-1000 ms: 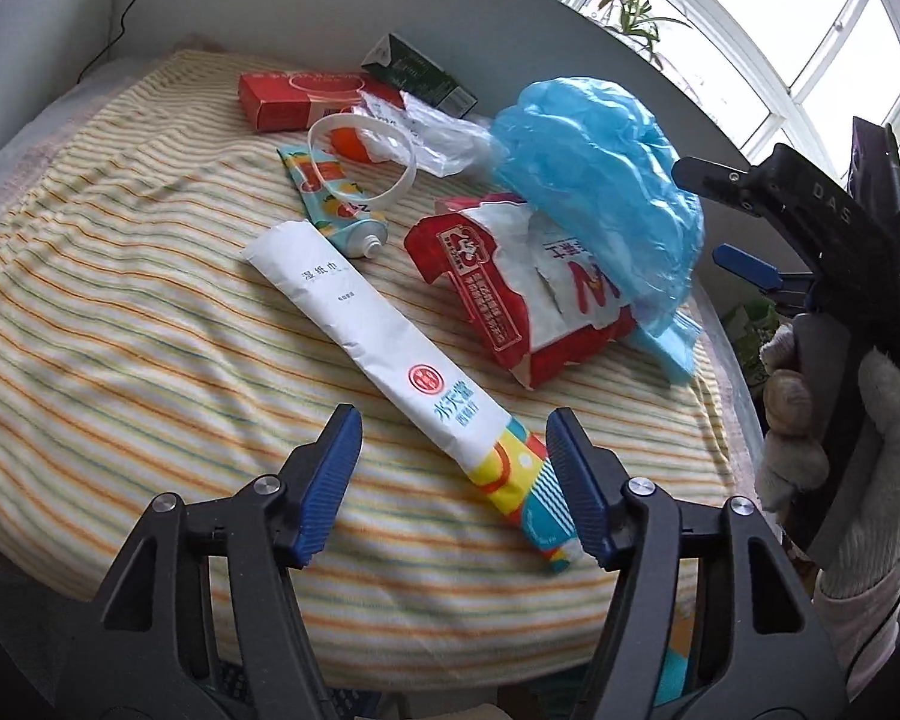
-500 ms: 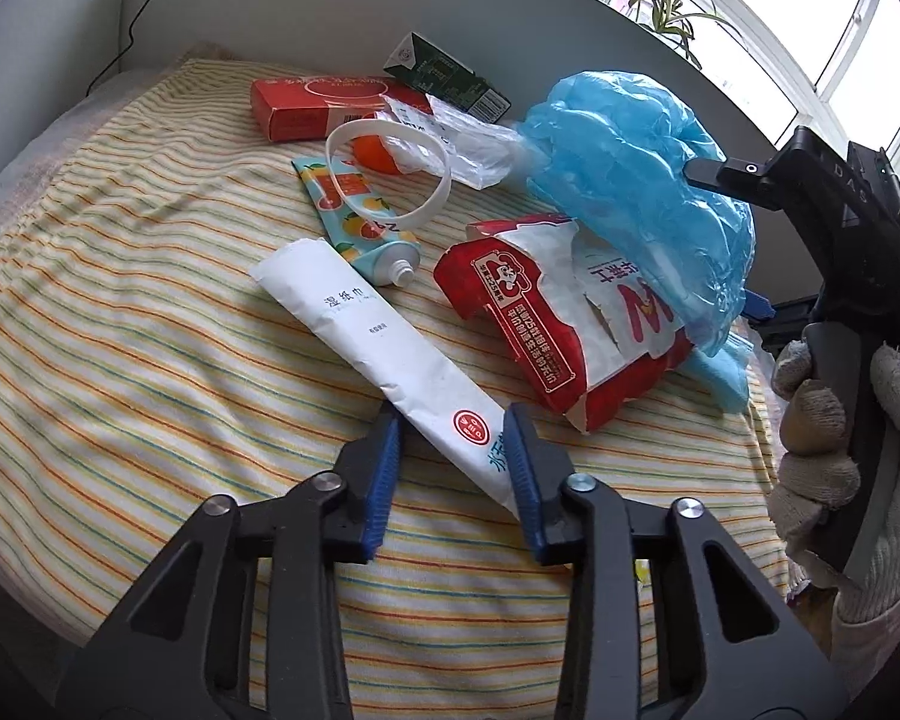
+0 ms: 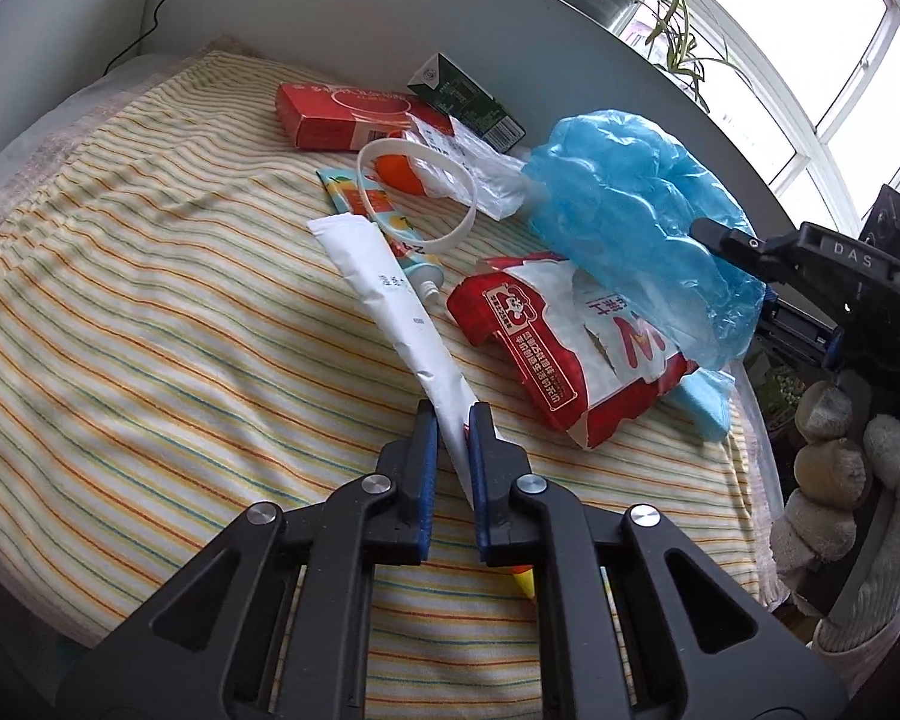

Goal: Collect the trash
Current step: 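Grasp the blue plastic bag with the right tool while the left tool grasps the white tube, then carry the blue bag and white tube down over the blue wastebasket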

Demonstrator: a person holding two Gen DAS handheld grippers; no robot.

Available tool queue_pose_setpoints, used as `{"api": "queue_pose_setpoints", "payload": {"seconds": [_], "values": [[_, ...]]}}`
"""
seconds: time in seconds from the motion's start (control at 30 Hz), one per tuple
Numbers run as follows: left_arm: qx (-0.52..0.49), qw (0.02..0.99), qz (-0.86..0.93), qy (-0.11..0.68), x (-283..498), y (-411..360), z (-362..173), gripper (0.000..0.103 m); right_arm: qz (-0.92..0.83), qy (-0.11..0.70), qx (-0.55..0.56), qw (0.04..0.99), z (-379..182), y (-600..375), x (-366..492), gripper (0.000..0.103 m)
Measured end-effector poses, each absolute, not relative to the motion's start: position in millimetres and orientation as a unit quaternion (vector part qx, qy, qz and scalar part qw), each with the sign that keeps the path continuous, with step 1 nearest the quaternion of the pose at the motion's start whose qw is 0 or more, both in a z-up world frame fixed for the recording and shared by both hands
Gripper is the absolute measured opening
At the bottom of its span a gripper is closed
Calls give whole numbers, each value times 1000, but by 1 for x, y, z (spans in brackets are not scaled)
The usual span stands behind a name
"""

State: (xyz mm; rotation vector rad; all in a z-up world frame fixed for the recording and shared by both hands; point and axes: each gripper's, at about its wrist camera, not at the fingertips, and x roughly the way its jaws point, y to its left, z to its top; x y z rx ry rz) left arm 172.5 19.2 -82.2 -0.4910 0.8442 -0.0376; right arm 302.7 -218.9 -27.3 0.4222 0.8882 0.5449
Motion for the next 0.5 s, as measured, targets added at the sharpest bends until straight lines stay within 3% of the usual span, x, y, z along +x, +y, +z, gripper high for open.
{"api": "queue_pose_setpoints", "payload": {"seconds": [0.5], "values": [[-236,899,3,368,141,55,-56,4,280,336,123,891,26,-203,258,8]]}}
